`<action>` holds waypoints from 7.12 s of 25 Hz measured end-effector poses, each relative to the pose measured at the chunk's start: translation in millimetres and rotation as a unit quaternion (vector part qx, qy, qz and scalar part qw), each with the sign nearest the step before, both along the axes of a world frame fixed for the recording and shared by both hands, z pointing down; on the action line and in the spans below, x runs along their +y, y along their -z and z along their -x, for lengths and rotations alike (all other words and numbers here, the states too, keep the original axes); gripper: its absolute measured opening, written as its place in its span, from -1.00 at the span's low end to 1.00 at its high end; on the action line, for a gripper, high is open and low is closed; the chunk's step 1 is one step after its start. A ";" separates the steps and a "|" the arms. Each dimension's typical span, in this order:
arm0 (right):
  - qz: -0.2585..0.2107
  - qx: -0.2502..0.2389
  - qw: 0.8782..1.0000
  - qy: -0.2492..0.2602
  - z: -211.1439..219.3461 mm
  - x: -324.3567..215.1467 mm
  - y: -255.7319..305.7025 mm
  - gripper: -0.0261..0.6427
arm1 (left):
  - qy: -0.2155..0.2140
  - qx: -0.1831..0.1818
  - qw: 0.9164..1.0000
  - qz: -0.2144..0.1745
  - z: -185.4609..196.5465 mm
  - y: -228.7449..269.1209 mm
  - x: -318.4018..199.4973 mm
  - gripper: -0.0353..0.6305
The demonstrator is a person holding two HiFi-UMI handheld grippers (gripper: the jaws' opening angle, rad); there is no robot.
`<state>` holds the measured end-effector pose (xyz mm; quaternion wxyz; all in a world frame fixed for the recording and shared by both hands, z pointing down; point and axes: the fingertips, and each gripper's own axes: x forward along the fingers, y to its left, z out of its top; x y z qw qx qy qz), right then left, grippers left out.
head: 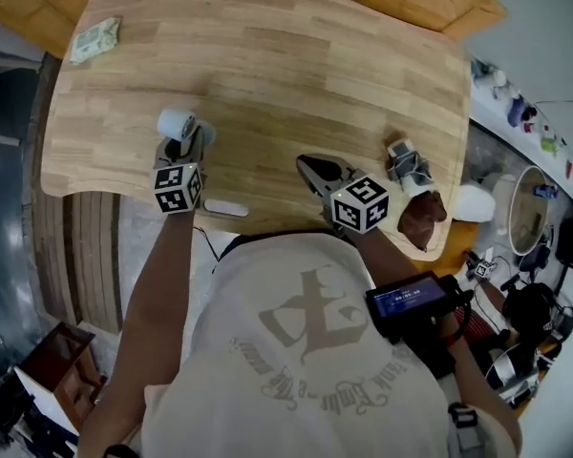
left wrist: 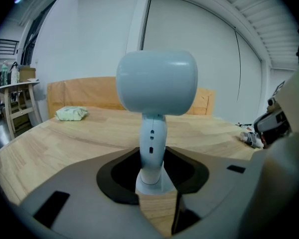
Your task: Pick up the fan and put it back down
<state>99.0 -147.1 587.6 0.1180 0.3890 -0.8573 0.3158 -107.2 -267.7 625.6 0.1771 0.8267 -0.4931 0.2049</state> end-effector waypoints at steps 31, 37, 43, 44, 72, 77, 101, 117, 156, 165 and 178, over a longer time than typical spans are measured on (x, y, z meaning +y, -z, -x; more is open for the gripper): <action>-0.083 -0.013 0.995 0.060 55.4 45.3 50.5 -0.88 | -0.073 0.073 0.994 -0.042 -9.6 79.2 159.9 -0.43; -0.075 -0.016 0.995 0.068 46.8 48.8 37.9 -0.88 | -0.084 0.061 0.994 -0.031 -20.6 67.3 174.1 -0.43; -0.074 -0.012 0.994 0.074 62.5 59.8 37.4 -0.88 | -0.085 0.063 0.994 -0.030 -5.8 67.6 195.9 -0.43; -0.074 -0.012 0.994 0.076 64.4 61.6 37.8 -0.88 | -0.086 0.063 0.994 -0.029 -4.8 67.3 199.0 -0.43; -0.071 -0.007 0.995 0.076 70.3 74.0 37.2 -0.88 | -0.075 0.058 0.995 -0.016 7.2 51.9 216.3 -0.43; -0.062 -0.007 0.996 0.060 54.1 68.9 34.2 -0.88 | -0.096 0.063 0.993 -0.007 -13.3 48.8 203.4 -0.43; -0.036 0.005 0.998 -0.060 -39.2 69.0 25.3 -0.88 | -0.227 0.036 0.973 0.000 -144.7 23.4 124.2 -0.43; -0.009 0.001 0.997 -0.083 -68.3 42.0 9.1 -0.88 | -0.245 0.006 0.970 0.011 -197.8 -6.1 63.7 -0.43; 0.024 -0.001 0.993 -0.120 -109.8 27.6 -11.5 -0.88 | -0.250 -0.019 0.968 0.008 -271.6 -38.9 7.9 -0.43; 0.016 -0.010 0.993 -0.119 -108.9 26.1 -8.4 -0.88 | -0.253 -0.028 0.967 0.022 -271.1 -40.6 12.1 -0.43; -0.016 -0.008 0.993 -0.114 -90.6 27.4 2.9 -0.88 | -0.232 -0.011 0.972 0.034 -207.9 -21.1 46.8 -0.37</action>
